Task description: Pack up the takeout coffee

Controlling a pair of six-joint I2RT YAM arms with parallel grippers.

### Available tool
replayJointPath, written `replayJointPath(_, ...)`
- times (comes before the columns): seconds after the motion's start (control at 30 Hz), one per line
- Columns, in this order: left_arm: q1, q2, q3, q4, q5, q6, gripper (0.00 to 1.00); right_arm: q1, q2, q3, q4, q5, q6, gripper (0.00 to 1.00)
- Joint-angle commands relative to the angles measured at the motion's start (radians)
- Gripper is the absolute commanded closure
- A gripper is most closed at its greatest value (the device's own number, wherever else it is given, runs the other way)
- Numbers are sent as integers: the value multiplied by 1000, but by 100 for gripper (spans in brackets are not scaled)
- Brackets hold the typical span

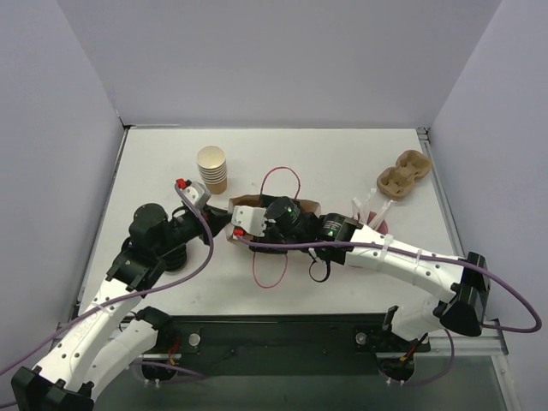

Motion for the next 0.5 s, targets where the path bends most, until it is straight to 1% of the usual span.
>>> replayJointPath(0.0,6,-47,40,83,11,49,100,27,-40,-30,28,66,9,60)
replayJointPath(0.17,3,-176,-57,-56,37,23,100,46,-73,-68,25,67,15,61)
replayJointPath(0.2,3,-214,-64,-75,43,28,100,46,-81,-71,17,44,12,60)
replayJointPath(0.23,3,-230,-75,-113,58,41,100,44,-87,-85,14,33,9,60)
replayJointPath(0.37,3,-264,-106,-173,96,61,100,44,-103,-103,-21,-11,-22,60)
replayJointPath(0.47,3,-284,-118,-184,110,57,100,41,-98,-105,-31,-42,-25,60)
